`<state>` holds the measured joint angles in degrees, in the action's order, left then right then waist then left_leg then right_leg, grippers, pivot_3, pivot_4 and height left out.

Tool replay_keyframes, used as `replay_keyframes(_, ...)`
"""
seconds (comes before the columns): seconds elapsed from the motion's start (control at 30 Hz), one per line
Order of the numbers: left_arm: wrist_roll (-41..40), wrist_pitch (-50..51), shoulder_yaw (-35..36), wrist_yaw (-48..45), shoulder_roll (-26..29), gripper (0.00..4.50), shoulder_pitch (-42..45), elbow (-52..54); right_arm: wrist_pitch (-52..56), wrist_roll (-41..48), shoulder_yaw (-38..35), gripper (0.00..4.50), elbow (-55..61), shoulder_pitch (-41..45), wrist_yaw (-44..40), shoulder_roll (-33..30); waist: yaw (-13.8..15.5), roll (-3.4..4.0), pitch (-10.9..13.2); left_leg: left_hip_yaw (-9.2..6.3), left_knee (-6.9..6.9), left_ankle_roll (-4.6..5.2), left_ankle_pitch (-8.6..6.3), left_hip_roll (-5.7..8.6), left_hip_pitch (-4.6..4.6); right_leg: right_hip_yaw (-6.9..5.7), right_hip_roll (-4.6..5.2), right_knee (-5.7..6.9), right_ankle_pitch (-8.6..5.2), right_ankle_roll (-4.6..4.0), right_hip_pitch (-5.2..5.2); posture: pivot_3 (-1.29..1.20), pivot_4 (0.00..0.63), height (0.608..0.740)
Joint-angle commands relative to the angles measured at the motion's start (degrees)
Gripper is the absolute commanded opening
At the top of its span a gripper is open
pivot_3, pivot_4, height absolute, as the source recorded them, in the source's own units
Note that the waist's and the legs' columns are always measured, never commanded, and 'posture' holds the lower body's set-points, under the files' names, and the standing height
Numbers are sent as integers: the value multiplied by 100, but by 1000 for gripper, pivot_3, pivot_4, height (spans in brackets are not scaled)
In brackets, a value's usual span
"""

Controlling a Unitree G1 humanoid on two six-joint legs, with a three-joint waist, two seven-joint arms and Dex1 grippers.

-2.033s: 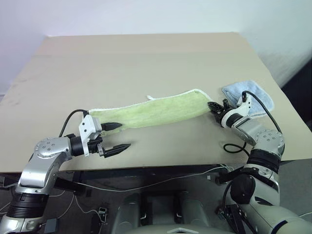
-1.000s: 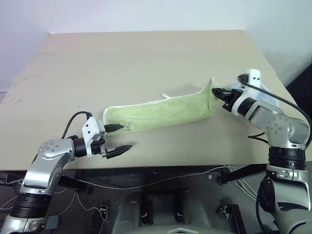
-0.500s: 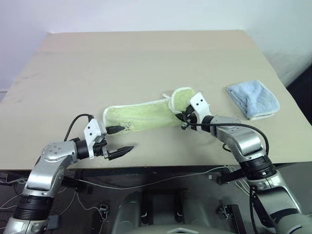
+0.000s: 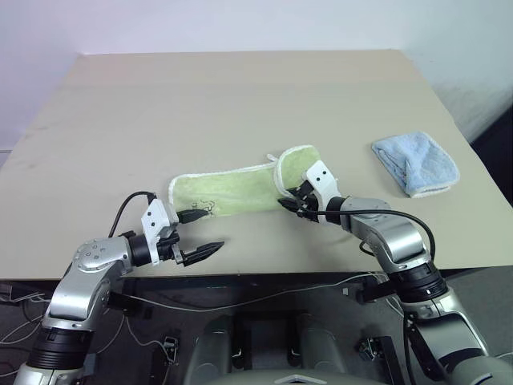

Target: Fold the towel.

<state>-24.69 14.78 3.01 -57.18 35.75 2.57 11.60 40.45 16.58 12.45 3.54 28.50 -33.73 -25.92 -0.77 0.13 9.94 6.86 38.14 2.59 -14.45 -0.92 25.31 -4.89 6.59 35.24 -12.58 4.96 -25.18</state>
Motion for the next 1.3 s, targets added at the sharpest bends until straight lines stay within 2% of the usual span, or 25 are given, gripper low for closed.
replay_keyframes(0.03, -258, 86, 143, 142, -86, 4500, -156, 393, -105, 156, -425, 2972, 495, -26, -214, -202, 4, 0, 0, 0, 0, 1, -1, 0, 1, 0, 0, 0, 0, 0, 0, 0, 150, 740)
replay_keyframes(0.17, -578, 342, 247, 510, -361, 4500, -351, 734, -298, 245, -837, 4246, 756, 2, -410, -480, 11, -1, 0, -2, 3, 17, -10, 1, 1, 0, 3, 0, 0, 0, 1, 0, 150, 740)
replay_keyframes(0.3, -764, 503, 385, 1126, -752, 4500, -593, 1087, -449, 468, -1314, 4246, 666, 143, -551, -585, 8, -1, 0, -6, 4, 17, -10, 1, 0, -2, 2, -1, 0, 1, 6, 0, 150, 740)
replay_keyframes(0.43, -892, 1009, 411, 2368, -1483, 4500, -541, 1231, -978, 136, -1332, 3338, -512, 532, -383, -392, 4, -5, -3, -9, 7, 17, -10, 1, -7, -3, -2, 1, 1, 1, 14, 0, 150, 740)
replay_keyframes(0.5, -1017, 1265, 422, 2856, -1813, 4500, -499, 1342, -1440, -73, -1164, 2659, -1126, 687, -428, -238, 9, -9, -4, -12, 9, 19, -10, 1, -13, -7, -4, -1, 1, 1, 25, 0, 150, 740)
replay_keyframes(0.63, -1076, 1727, 424, 3525, -2076, 4500, -531, 1553, -2458, -525, -945, 1285, -2353, 1075, -363, 132, 0, -9, -4, -16, 10, 19, -8, 3, -13, -9, -6, 0, 1, 2, 28, 0, 150, 740)
replay_keyframes(0.73, -1464, 2002, 578, 3993, -2358, 4500, -623, 1815, -2984, -731, -852, 266, -3150, 1271, -393, 399, -6, -9, -4, -15, 11, -3, 5, 2, -13, -9, -7, 2, 1, 3, 28, 0, 150, 740)
replay_keyframes(0.87, -1907, 2293, 771, 4602, -2704, 4500, -758, 2114, -3413, -998, -673, 266, -3896, 1254, -485, 641, 12, -11, -4, -17, 12, -6, 7, 2, -14, -9, -6, 1, 1, 4, 33, 0, 150, 740)
replay_keyframes(0.97, -2093, 2537, 866, 5027, -2811, 4500, -885, 2229, -3632, -1209, -475, 266, -4030, 1064, -610, 730, -2, -11, -6, -20, 15, -6, 7, 2, -18, -11, -6, 1, 1, 4, 39, 0, 150, 740)
replay_keyframes(1.1, -2521, 2832, 1102, 5666, -3007, 4500, -1048, 2227, -3700, -1105, -560, 266, -3641, 937, -773, 747, -6, -16, -9, -22, 8, -2, 2, 1, -56, -11, -7, -5, -2, 5, 73, 0, 150, 740)
replay_keyframes(1.3, -3292, 3035, 1433, 6562, -3405, 4500, -1138, 2037, -3548, -671, -955, 266, -2824, 1058, -993, 602, -5, -15, -9, -24, 7, 14, -9, 1, -60, -9, -5, -3, -2, 4, 74, 0, 150, 740)
